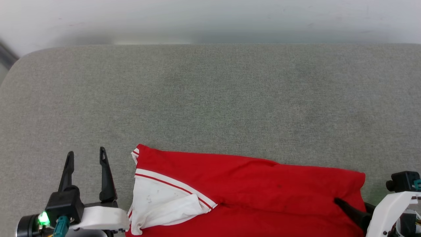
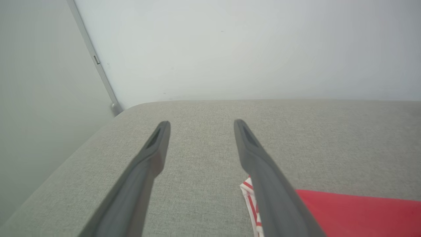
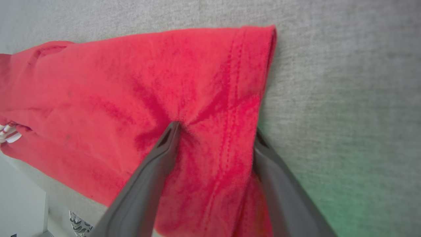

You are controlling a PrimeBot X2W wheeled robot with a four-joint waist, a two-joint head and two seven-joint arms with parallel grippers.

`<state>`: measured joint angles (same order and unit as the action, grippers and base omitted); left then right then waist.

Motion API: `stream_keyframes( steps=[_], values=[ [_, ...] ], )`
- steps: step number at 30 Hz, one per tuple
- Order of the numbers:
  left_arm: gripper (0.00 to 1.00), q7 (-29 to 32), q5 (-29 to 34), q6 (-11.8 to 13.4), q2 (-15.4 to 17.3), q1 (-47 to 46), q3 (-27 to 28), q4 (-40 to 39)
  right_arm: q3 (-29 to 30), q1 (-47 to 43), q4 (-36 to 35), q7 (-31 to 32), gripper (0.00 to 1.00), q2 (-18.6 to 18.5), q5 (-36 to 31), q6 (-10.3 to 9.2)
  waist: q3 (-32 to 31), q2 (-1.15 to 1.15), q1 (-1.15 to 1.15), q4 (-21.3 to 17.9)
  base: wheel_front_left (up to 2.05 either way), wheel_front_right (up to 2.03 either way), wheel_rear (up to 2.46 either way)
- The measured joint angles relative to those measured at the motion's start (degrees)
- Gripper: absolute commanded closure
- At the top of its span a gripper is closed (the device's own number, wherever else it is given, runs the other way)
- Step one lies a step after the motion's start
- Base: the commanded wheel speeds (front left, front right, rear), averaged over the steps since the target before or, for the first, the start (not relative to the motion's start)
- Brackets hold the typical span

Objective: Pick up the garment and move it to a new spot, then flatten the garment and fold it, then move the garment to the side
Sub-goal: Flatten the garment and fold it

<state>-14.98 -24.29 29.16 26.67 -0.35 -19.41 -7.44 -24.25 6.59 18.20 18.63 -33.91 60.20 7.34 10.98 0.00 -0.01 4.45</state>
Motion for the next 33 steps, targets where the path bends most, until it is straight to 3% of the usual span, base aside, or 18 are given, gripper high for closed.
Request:
stream_keyframes(
  steps=[2,3,4,5,14,18,28,33],
  values=[
    [0.0,0.0,2.5,-1.0,-2.7,1.6,2.8,-0.3,-0.4,0.5,0.5,0.2,0.0,0.4,-0.2,-0.03,0.0,0.0,0.0,0.0,0.0,0.0,0.0],
    [0.0,0.0,3.8,-1.6,-4.0,2.4,3.8,-0.4,-0.6,0.7,0.8,0.3,0.24,0.6,-0.2,-0.04,0.0,0.0,0.0,0.0,0.0,0.0,0.0],
    [0.0,0.0,5.1,-2.1,-5.2,3.1,4.8,-0.5,-0.8,1.0,1.0,0.3,0.72,0.7,-0.2,-0.07,0.0,0.0,0.0,0.1,0.0,0.0,0.0],
    [0.0,0.0,6.1,-2.8,-6.4,3.7,6.0,-0.5,-1.0,1.2,1.2,0.3,1.0,0.7,-0.3,-0.18,0.0,0.0,0.0,0.1,0.0,0.0,0.0],
    [0.0,0.0,14.9,-8.6,-14.8,7.4,12.1,0.1,-2.0,2.5,2.5,-0.3,1.0,0.1,-1.4,0.16,-1.3,0.0,0.01,0.4,0.0,0.0,0.0],
    [0.0,0.0,17.9,-10.6,-16.3,8.7,13.1,0.1,-1.0,2.8,2.4,-0.1,1.0,-1.7,-1.4,0.22,-2.2,0.0,0.01,0.2,0.0,0.0,0.0],
    [0.0,0.0,21.9,-14.7,-18.5,10.7,12.9,0.3,7.4,3.0,7.1,5.3,1.0,-11.1,-5.2,0.18,-5.1,0.0,0.01,-0.4,0.0,0.0,0.0],
    [0.0,-0.1,22.5,-16.1,-19.2,11.9,12.8,1.2,8.2,1.3,0.5,11.8,1.0,-10.5,-4.6,0.16,-7.2,0.0,0.01,-0.5,0.0,0.0,0.0]
  ],
)
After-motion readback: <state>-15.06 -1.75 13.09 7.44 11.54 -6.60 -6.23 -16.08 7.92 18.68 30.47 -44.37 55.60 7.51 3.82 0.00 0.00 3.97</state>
